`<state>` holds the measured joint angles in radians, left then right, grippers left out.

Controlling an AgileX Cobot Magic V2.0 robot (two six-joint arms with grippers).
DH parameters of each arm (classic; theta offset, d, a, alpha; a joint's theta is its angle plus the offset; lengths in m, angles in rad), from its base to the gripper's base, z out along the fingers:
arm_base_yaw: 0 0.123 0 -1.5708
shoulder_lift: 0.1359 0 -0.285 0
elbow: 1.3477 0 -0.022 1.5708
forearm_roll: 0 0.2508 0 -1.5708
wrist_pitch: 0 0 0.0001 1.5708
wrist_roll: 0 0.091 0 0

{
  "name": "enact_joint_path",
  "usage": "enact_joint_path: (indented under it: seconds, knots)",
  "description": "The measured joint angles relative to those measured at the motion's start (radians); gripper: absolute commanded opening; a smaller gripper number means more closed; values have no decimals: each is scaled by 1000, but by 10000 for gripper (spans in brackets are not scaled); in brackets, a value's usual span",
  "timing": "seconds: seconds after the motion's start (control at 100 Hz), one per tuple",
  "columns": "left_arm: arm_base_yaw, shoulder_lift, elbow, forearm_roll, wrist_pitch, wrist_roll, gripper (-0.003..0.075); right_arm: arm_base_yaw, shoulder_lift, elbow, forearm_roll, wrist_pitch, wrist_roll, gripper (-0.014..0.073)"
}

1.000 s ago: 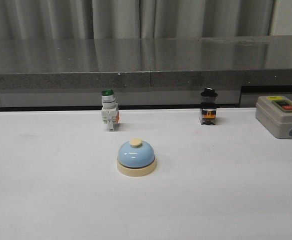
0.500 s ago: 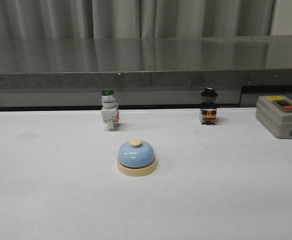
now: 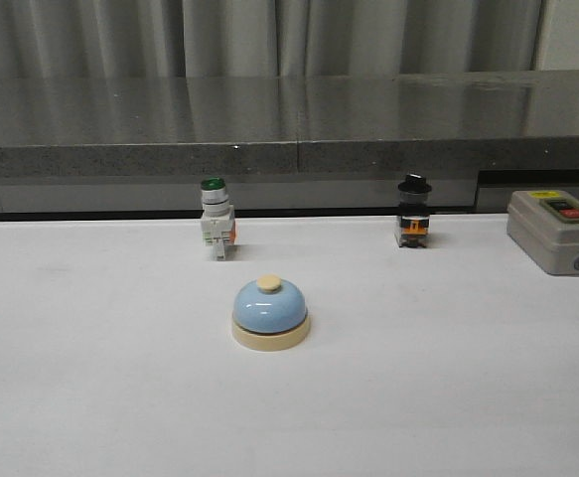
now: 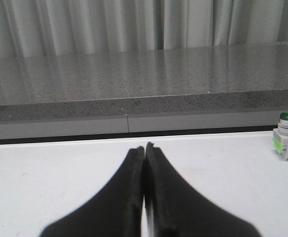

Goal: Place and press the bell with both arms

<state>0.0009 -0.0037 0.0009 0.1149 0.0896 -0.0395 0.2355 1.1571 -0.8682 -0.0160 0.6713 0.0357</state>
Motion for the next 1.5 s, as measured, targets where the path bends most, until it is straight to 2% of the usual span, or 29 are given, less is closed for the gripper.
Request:
enact_joint_path:
  seconds: [0.25,0.66,1.05,1.5]
  knots:
    - [0,0,0,0,0,0,-20,174,233,-139,16,2,0,-60]
    - [0,0,0,0,0,0,-20,352,601,-421,29,2,0,-60]
    - [0,0,0,0,0,0,-20,421,784,-604,33,38,0,-60]
    - [0,0,0,0,0,0,-20,425,858,-627,34,49,0,-60]
